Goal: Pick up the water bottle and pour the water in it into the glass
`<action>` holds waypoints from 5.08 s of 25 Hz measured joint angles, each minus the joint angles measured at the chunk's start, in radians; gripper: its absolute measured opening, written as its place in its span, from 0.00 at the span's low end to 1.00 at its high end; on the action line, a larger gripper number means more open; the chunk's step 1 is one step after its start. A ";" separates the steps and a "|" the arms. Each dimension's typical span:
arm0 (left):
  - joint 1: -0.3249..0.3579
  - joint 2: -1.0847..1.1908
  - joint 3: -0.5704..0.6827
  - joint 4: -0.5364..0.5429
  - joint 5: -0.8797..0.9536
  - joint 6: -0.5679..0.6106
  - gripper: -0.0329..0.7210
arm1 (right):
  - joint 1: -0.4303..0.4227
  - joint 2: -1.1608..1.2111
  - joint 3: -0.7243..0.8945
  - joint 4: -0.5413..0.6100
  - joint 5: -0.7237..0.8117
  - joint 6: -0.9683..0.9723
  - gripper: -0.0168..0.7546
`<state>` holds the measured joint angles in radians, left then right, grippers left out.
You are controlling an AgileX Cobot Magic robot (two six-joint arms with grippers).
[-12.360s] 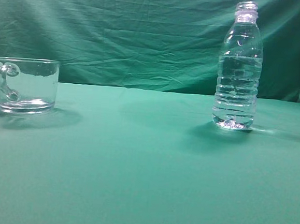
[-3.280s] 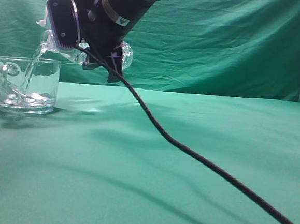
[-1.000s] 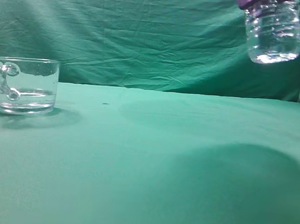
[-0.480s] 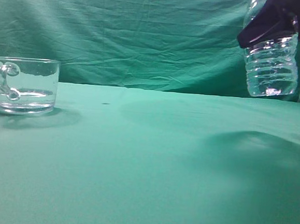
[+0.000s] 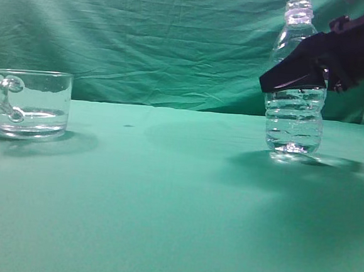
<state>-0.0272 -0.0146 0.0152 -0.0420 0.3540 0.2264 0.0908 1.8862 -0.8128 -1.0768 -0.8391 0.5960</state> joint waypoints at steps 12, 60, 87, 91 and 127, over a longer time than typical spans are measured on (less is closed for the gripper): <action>0.000 0.000 0.000 0.000 0.000 0.000 0.04 | 0.000 0.006 -0.002 0.004 -0.023 -0.072 0.43; 0.000 0.000 0.000 0.000 0.000 0.000 0.04 | 0.000 -0.793 -0.004 -0.417 0.069 0.754 0.02; 0.000 0.000 0.000 0.000 0.000 0.000 0.04 | -0.002 -1.435 0.000 -0.444 0.474 1.135 0.02; 0.000 0.000 0.000 0.000 0.000 0.000 0.04 | -0.002 -1.435 0.039 0.077 0.594 0.476 0.02; 0.000 0.000 0.000 0.000 0.000 0.000 0.04 | 0.006 -1.894 0.839 1.091 1.195 -0.645 0.02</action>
<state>-0.0272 -0.0146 0.0152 -0.0420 0.3540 0.2264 0.0970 -0.0076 0.0263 0.0141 0.3558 -0.0488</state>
